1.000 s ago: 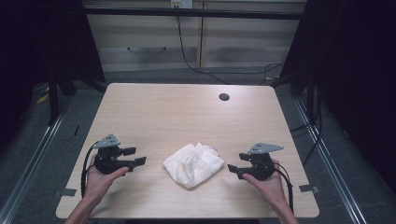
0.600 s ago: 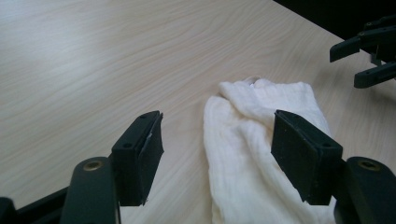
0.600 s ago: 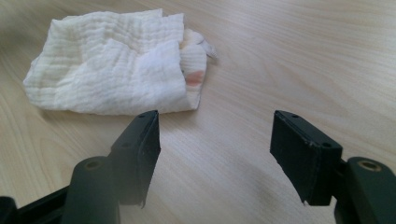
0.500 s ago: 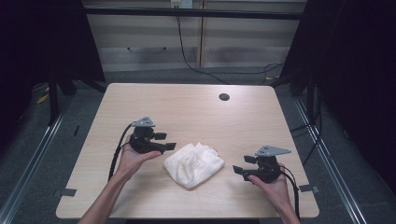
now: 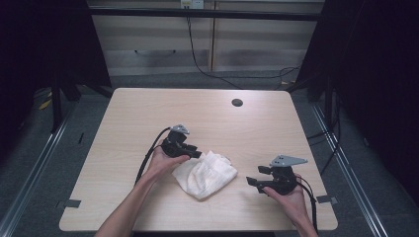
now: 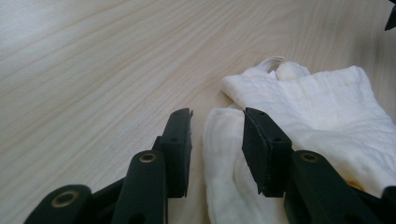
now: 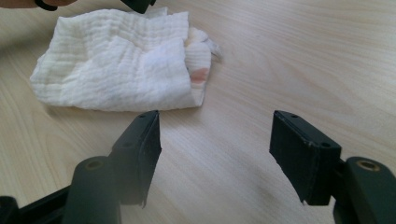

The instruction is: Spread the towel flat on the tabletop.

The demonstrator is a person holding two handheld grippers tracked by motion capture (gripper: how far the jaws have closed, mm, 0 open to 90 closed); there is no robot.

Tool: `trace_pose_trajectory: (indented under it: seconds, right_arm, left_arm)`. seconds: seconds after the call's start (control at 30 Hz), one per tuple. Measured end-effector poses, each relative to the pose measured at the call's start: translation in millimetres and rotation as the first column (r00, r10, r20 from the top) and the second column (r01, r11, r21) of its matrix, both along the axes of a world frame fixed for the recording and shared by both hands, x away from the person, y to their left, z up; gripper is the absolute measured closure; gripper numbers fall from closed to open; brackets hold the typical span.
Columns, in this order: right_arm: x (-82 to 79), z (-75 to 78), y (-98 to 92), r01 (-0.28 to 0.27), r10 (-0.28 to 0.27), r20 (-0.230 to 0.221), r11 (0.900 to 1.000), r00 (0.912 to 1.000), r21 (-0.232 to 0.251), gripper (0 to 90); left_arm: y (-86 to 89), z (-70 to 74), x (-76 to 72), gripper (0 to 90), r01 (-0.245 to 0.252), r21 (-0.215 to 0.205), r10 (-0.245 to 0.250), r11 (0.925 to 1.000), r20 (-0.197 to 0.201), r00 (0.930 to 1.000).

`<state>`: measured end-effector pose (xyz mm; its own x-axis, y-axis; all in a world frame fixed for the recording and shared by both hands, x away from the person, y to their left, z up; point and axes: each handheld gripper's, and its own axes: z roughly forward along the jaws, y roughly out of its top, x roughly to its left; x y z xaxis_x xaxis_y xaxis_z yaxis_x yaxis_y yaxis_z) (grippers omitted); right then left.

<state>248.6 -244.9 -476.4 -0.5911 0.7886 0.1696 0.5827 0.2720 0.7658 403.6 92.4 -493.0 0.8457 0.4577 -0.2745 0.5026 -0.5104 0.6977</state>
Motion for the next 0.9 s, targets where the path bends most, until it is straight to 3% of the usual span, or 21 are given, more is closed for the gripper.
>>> trace_pose_trajectory:
  seconds: [0.13, 0.17, 0.23, 0.37, 0.47, 0.67, 0.77, 0.83, 0.9]
  right_arm:
    - [0.2, -0.3, 0.7, -0.004, 0.004, -0.002, 1.000, 1.0000, 0.003, 33.3]
    - [0.2, -0.5, 0.8, -0.004, 0.004, -0.005, 1.000, 1.0000, 0.002, 33.2]
    - [0.6, -1.2, 1.1, -0.006, 0.006, -0.006, 1.000, 1.0000, -0.002, 33.1]
    - [0.5, -1.9, 2.6, -0.011, 0.011, -0.018, 1.000, 0.9998, -0.005, 32.4]
    - [0.7, -2.3, 2.8, -0.017, 0.017, -0.017, 1.000, 0.9997, -0.007, 31.9]
    - [1.1, -2.7, 3.5, -0.015, 0.014, -0.024, 1.000, 0.9996, -0.009, 31.8]
    - [1.3, -2.1, 2.8, -0.011, 0.011, -0.021, 1.000, 0.9997, -0.009, 31.9]
    - [1.4, -1.7, 2.4, -0.009, 0.009, -0.022, 1.000, 0.9997, -0.001, 31.9]
    - [1.7, -1.2, 1.9, -0.008, 0.008, -0.017, 1.000, 0.9998, 0.000, 31.9]
  left_arm:
    - [-5.2, -4.4, 0.8, 65.3, 0.010, 0.010, -0.010, 0.9999, 0.000, 0.9999]
    - [-6.6, -4.7, 0.5, 66.4, 0.012, 0.030, -0.012, 0.9995, 0.006, 0.9999]
    - [-9.3, -6.8, 0.7, 69.0, 0.026, 0.026, -0.026, 0.9993, -0.013, 0.9996]
    - [-11.7, -8.6, -1.6, 76.4, 0.032, 0.036, -0.031, 0.9988, -0.008, 0.9995]
    - [-11.7, -5.0, -3.1, 86.9, 0.037, 0.011, -0.037, 0.9992, 0.000, 0.9993]
    - [-11.9, 3.6, -5.4, 88.0, 0.035, 0.006, -0.036, 0.9994, 0.029, 0.9989]
    - [-10.4, 10.2, -6.8, 88.1, 0.033, -0.017, -0.032, 0.9993, 0.034, 0.9989]
    - [-9.4, 15.5, -7.4, 88.1, 0.031, -0.063, -0.030, 0.9975, 0.022, 0.9993]
    - [-7.5, 28.8, -8.1, 88.2, 0.024, -0.109, -0.020, 0.9938, 0.040, 0.9990]
